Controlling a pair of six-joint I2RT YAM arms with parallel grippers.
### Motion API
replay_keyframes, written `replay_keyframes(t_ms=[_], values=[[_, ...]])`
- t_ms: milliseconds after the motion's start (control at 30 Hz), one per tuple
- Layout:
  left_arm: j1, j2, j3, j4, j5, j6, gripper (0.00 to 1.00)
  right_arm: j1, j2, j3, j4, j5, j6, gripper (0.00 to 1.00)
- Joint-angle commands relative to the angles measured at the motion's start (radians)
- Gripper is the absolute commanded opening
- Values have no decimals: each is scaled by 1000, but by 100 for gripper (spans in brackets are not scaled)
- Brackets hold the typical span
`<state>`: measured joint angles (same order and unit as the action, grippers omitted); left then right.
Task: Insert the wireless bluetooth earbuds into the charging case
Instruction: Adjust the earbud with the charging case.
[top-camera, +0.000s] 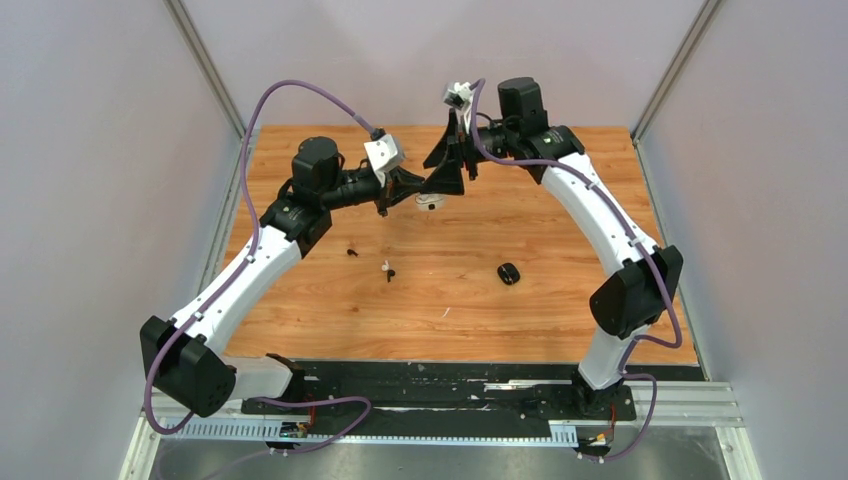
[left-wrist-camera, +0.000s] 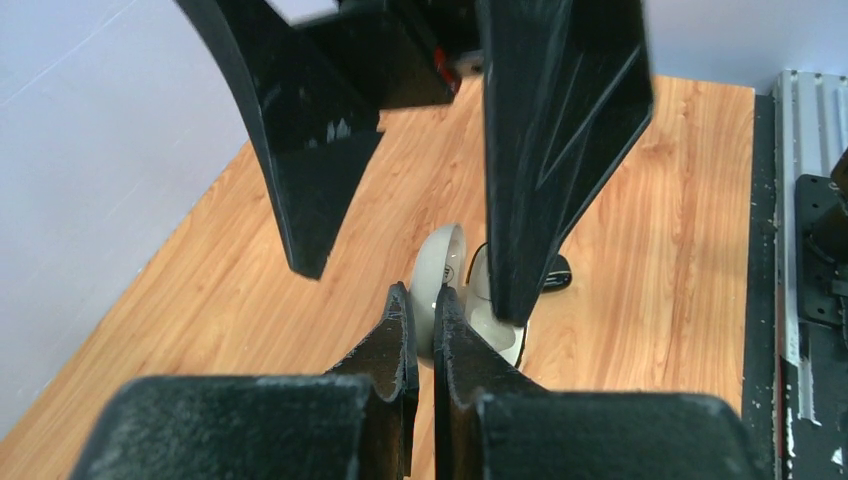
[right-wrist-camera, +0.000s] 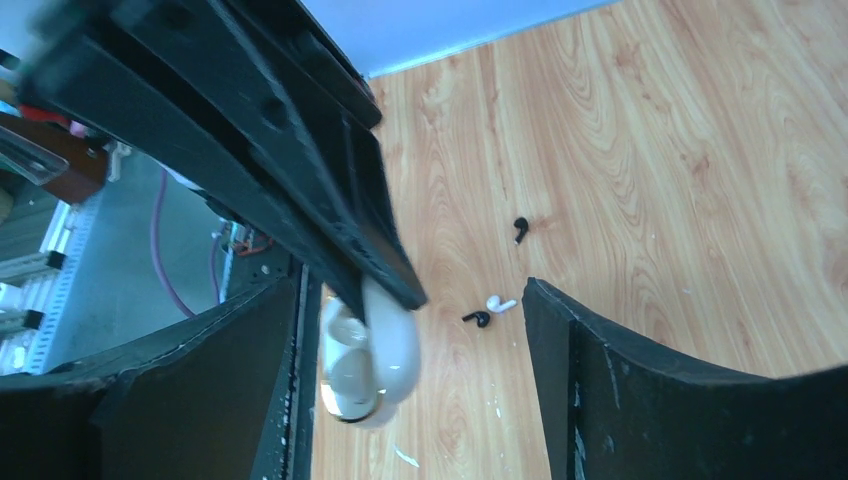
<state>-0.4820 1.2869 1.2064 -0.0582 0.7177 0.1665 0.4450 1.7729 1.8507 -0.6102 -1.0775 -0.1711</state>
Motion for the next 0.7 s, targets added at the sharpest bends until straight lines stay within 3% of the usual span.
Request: replay_keyframes(t_ms=[0, 200, 433, 567, 667], values=[[-3, 1, 18, 8, -44, 37, 0, -22, -39, 145, 49, -98, 127, 86], [2, 1, 13, -21, -110, 50, 0, -60, -65, 154, 54, -116, 154, 86], [101, -72, -38, -78, -269, 66, 0, -87, -158, -153, 63, 3, -79, 80], [143, -128, -54, -134, -360, 95, 0, -57, -130, -238, 76, 30, -161, 71], [164, -165, -74, -166, -461, 94, 0, 15, -81, -264, 84, 135, -252, 65]])
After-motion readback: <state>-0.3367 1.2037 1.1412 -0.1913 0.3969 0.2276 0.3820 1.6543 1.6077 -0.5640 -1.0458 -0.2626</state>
